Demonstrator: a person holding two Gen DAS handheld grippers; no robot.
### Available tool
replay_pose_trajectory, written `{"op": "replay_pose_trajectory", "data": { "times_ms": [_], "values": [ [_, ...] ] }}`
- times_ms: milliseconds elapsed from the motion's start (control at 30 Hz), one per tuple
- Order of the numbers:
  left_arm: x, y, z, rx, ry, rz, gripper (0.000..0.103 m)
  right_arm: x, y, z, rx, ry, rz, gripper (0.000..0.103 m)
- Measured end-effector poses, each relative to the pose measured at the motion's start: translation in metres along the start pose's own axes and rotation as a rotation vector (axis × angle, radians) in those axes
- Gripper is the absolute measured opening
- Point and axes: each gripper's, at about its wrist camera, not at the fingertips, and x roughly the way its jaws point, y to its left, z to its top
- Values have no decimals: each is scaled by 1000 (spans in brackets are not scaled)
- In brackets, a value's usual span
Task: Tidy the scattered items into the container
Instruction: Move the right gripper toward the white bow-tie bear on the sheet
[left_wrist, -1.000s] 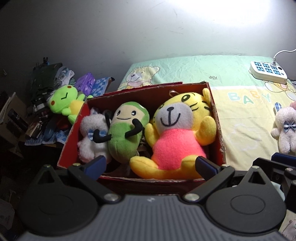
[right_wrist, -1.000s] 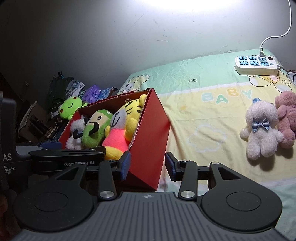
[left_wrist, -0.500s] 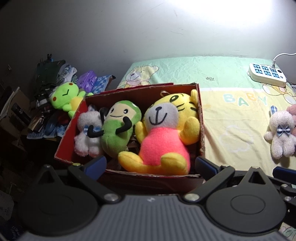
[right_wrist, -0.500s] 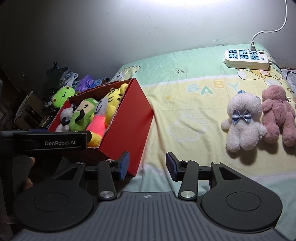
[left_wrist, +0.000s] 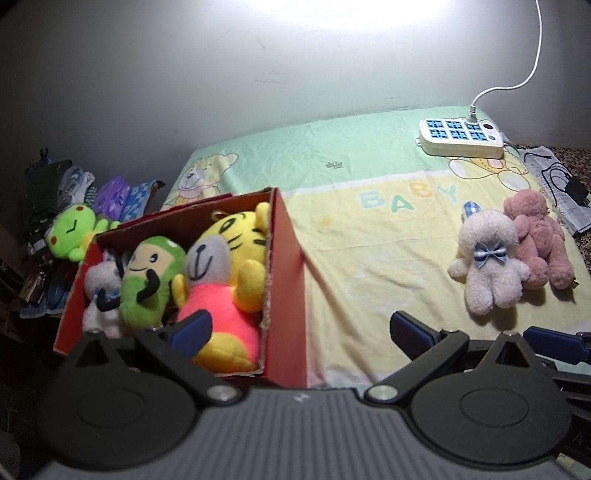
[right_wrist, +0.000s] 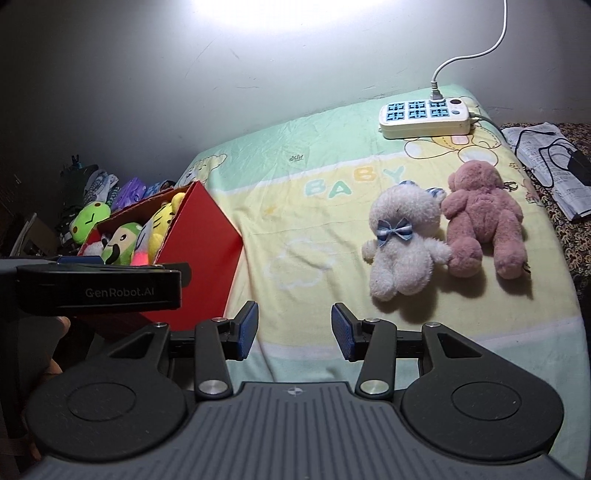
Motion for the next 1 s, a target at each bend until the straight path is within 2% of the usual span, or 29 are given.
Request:
{"op": "replay_pose_trajectory", "data": {
  "times_ms": [233,1000],
  "values": [
    [22,-20,-5,24,82,-84,102,8,-25,1,72,26,-25,47],
    [68,-53,1,62,192,-171,102,16,-78,9,213,29,-78,47]
  ]
}}
